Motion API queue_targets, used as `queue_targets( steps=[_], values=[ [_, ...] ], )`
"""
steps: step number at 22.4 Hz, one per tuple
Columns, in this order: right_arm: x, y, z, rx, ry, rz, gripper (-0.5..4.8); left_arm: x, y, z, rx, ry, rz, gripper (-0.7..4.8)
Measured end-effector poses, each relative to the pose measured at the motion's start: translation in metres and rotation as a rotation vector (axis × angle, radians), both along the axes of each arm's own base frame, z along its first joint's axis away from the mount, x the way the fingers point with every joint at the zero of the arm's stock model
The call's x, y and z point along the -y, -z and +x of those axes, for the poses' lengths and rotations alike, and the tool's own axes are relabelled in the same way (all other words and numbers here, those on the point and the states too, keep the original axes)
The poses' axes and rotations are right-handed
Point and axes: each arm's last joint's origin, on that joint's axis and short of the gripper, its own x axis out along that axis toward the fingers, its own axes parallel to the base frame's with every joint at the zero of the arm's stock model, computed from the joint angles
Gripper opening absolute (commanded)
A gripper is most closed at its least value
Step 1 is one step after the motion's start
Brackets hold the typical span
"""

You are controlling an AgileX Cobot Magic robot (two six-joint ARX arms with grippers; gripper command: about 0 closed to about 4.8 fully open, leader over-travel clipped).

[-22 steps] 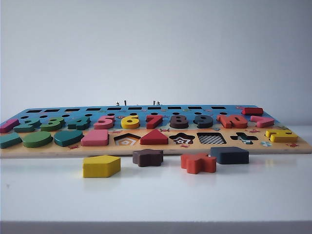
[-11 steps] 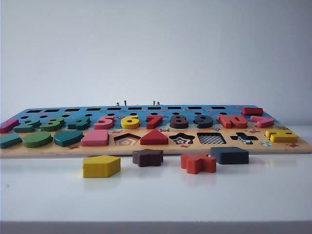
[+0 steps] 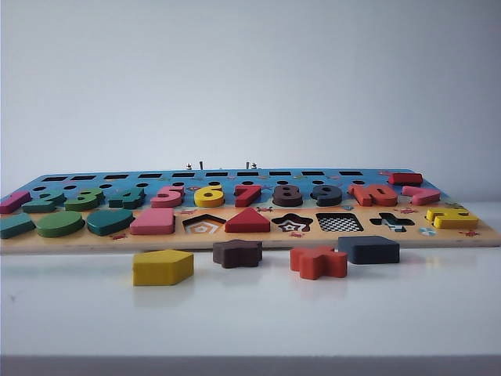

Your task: Insert the cube into the slot.

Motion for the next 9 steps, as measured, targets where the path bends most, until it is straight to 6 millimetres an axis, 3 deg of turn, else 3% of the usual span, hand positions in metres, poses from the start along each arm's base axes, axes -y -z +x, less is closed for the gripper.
queue_targets(
  steps=[5, 9],
  values=[
    [0.0, 0.0, 0.0, -0.002, 0.004, 0.0, -0.04, -0.001, 0.007, 0.003, -0.005, -0.046, 0.006, 0.17],
    [0.0, 0.006, -0.001, -0.059, 0.007, -0.006, -0.04, -0.002, 0.025, 0.007, -0.05, -0.062, 0.011, 0.17]
  ],
)
